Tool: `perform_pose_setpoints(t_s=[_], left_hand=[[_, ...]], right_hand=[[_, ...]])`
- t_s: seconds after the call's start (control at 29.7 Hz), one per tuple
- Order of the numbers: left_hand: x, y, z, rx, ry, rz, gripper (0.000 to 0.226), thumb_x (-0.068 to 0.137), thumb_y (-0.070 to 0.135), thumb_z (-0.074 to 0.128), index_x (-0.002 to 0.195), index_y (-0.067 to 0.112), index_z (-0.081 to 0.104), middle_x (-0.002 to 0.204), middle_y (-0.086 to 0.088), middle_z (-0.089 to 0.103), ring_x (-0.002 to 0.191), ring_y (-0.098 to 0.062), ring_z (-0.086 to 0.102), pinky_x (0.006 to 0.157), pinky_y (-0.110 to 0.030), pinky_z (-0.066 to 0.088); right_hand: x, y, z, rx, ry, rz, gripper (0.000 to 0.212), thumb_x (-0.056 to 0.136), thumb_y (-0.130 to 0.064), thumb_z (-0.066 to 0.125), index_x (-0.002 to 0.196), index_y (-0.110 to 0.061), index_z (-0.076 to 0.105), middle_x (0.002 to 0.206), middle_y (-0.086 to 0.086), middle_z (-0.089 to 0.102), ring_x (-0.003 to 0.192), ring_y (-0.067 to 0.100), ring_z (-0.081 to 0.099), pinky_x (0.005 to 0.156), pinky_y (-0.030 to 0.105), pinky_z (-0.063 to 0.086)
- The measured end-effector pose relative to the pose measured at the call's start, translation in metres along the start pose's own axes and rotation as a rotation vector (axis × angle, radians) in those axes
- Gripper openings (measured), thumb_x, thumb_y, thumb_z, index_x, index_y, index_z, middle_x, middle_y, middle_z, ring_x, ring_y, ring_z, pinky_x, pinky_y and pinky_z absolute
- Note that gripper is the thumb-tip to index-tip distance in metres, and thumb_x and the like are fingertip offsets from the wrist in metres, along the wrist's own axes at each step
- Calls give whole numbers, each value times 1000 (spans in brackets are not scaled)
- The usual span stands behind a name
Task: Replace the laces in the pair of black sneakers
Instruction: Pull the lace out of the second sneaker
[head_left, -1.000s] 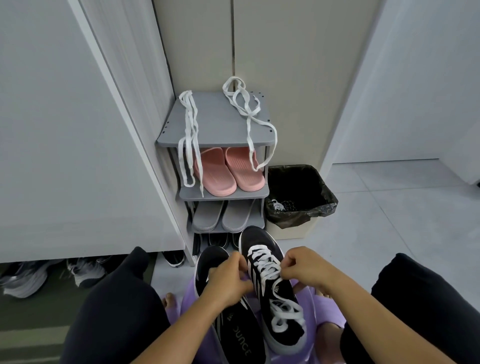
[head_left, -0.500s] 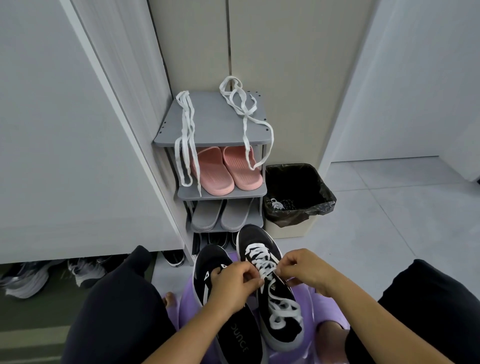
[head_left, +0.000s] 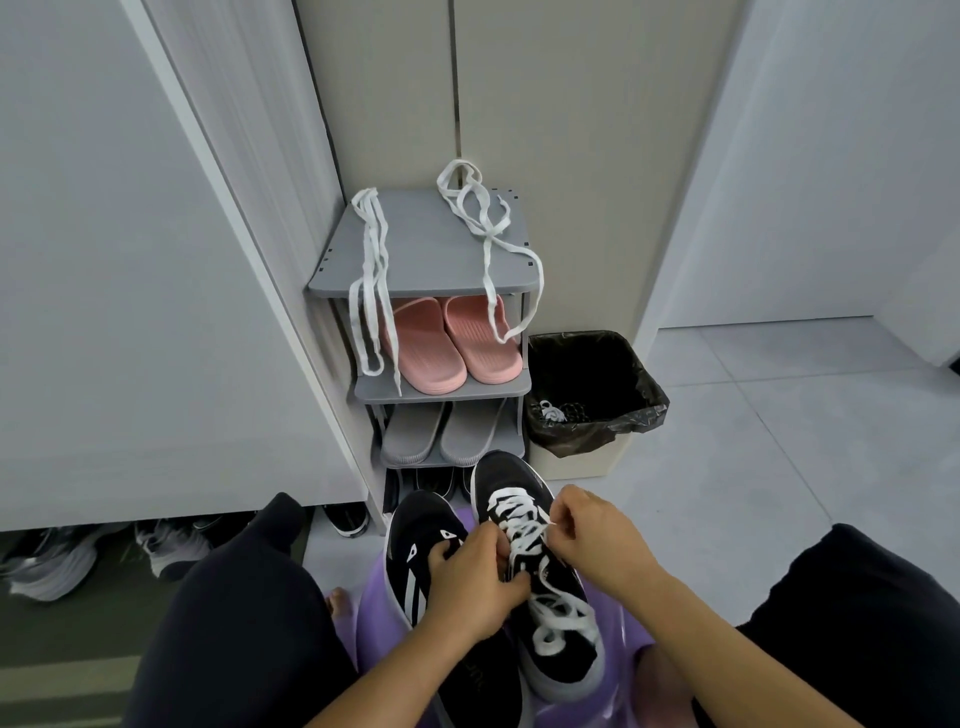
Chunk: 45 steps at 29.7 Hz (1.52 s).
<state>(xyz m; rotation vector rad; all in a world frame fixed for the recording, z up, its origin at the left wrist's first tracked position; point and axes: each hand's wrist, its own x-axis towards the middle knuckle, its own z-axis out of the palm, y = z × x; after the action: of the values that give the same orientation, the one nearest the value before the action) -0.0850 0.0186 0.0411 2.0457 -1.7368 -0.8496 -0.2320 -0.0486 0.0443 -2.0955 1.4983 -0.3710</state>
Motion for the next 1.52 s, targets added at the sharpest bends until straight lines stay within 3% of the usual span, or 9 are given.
perform_pose_setpoints(t_s=[0.07,0.17,0.34,0.54,0.74,0.91,1.11,1.28,1.52], left_hand=[[1,-2,-1,-32,-12,-1,29,82,39,61,78,31,34,76,14,49,77,-3,49,101,-26,21],[3,-7,0,-32,-26,3,34,81,38,62,70,32,30,73,12,50,69,2,46,101,-26,24],[4,-7,2,7,-52,12,33,85,35,57,66,29,30,70,11,43,64,3,40,105,-28,22],[4,-8,1,-7,-31,15,34,83,36,59,65,30,31,69,12,45,64,3,41,101,-27,25],[3,-5,2,3,-55,5,33,85,34,56,66,29,29,71,11,42,64,2,40,104,-27,20],[4,-7,0,-1,-43,19,34,85,36,57,66,29,30,70,12,43,64,3,40,102,-26,22],[4,-8,1,-3,-62,5,35,84,34,58,65,29,30,69,11,41,63,1,39,104,-27,23],[4,-7,-1,-12,-63,6,33,85,36,57,66,29,30,72,12,43,65,4,40,103,-26,22],[4,-10,-2,-39,-93,11,32,86,34,56,67,30,30,72,12,43,66,2,40,106,-27,20]], right_hand=[[-2,5,-2,319,-245,239,21,84,-27,66,73,-17,51,66,-7,54,63,13,54,59,24,45],[-5,5,-7,541,-261,277,20,84,-14,66,69,-11,53,60,0,52,55,14,50,59,29,46],[-4,4,-18,-247,0,-5,13,90,-32,55,86,-20,55,89,-7,54,80,14,56,69,26,40],[-10,11,0,392,-211,307,25,85,-26,64,68,-16,50,66,1,56,60,14,53,58,21,42],[-3,17,-19,-166,85,122,20,89,-34,56,78,-21,46,79,-8,50,70,13,50,60,25,38],[-8,11,-1,355,-264,312,34,89,-38,59,67,-14,46,68,2,58,62,16,53,60,27,44],[3,26,-29,98,114,224,24,91,-18,54,70,-21,43,76,4,56,67,21,50,61,30,38],[-14,1,-17,431,-400,345,30,89,-36,59,71,-16,46,68,-3,56,55,5,50,46,9,37],[10,19,-39,384,147,375,27,92,-12,54,65,-15,52,57,0,54,49,11,46,43,12,34]])
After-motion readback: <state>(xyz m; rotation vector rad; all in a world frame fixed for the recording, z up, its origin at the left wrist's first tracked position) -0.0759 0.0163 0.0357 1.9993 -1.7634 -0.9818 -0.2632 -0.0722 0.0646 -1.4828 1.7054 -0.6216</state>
